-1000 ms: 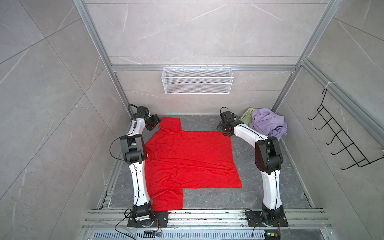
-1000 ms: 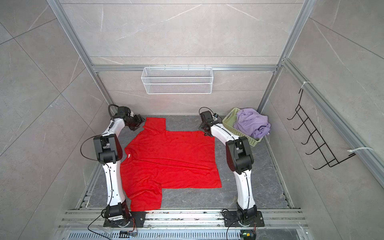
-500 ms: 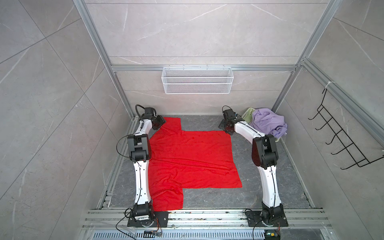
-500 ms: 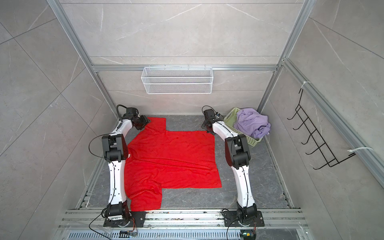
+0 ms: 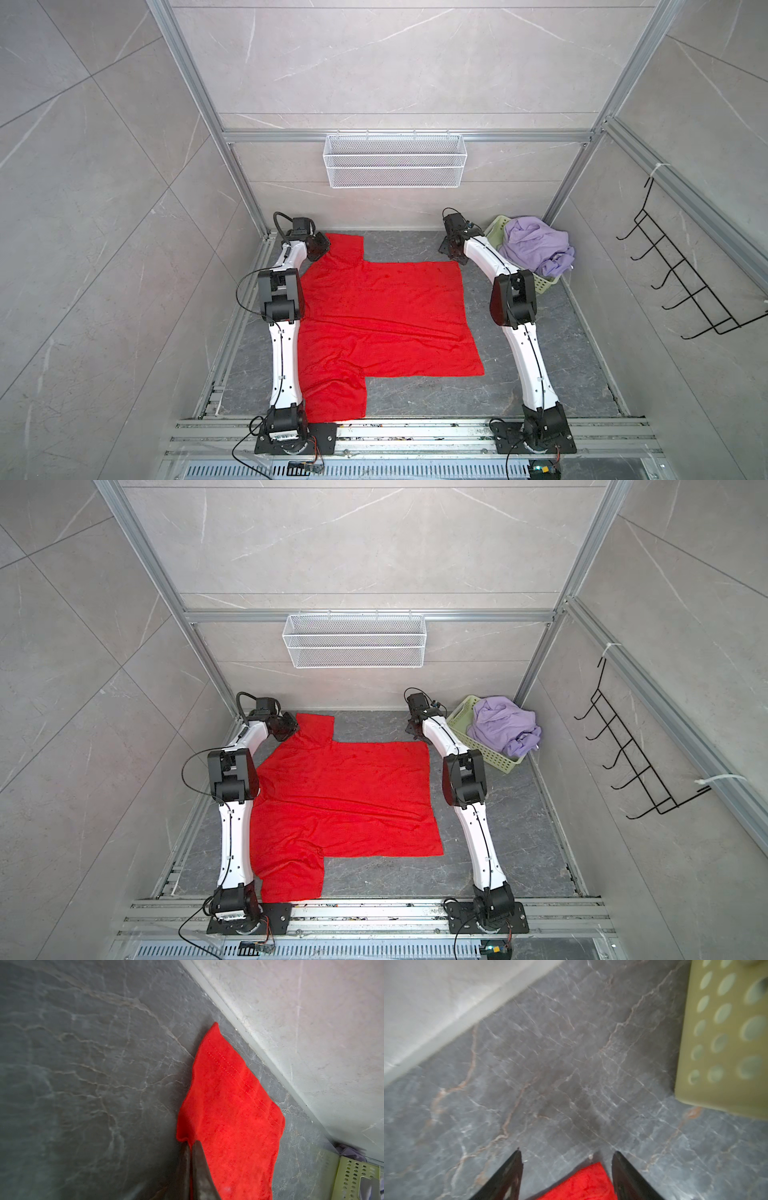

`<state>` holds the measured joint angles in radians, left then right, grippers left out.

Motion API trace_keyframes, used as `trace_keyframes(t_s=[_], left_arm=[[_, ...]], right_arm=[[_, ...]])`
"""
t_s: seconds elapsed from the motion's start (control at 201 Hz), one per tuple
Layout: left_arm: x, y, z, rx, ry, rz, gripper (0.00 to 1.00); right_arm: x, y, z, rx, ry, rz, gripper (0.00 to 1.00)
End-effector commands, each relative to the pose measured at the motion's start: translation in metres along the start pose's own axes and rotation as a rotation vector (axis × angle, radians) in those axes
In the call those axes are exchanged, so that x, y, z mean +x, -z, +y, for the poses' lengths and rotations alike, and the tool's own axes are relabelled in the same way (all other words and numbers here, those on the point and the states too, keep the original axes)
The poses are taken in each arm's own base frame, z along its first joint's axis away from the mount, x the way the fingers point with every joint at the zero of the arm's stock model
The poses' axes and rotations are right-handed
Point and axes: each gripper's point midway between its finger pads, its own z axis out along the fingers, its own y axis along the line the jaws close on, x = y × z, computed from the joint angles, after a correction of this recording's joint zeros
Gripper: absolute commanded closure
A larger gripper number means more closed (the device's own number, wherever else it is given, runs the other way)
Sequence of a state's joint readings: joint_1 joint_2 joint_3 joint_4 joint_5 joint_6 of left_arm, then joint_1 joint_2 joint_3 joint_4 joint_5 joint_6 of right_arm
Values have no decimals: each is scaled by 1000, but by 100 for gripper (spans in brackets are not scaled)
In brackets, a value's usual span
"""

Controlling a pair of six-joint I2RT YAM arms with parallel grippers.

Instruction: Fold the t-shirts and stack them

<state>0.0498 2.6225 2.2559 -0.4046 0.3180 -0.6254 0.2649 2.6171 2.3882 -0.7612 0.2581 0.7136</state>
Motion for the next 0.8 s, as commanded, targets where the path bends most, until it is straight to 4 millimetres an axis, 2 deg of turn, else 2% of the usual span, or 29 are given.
trace_keyframes(t_s=[0.0,0.189,0.294,0.334,0.473,0.577,0.687,0.792], left_arm=[[5,0,-1,-4,4,13,100],[0,4,-8,9,4,1,100],[-1,5,-9,12,10,-1,100],[-1,5,-9,15,12,-3,100],[-8,9,-19,50,24,-23,100],[-16,15,-32,86,15,-51,100],[-29,28,-48,128,-17,-91,100],[-40,48,-65,152,-73,-137,100]], right_arm=[[24,-12,-21,105,43,83,32],[35,-15,-29,142,34,117,33],[38,-14,-29,137,32,134,39],[41,-12,-25,132,38,137,46],[44,-5,-16,135,61,117,84],[31,7,-13,135,63,70,95],[8,23,-8,120,77,0,100],[-11,41,-1,96,94,-52,100]])
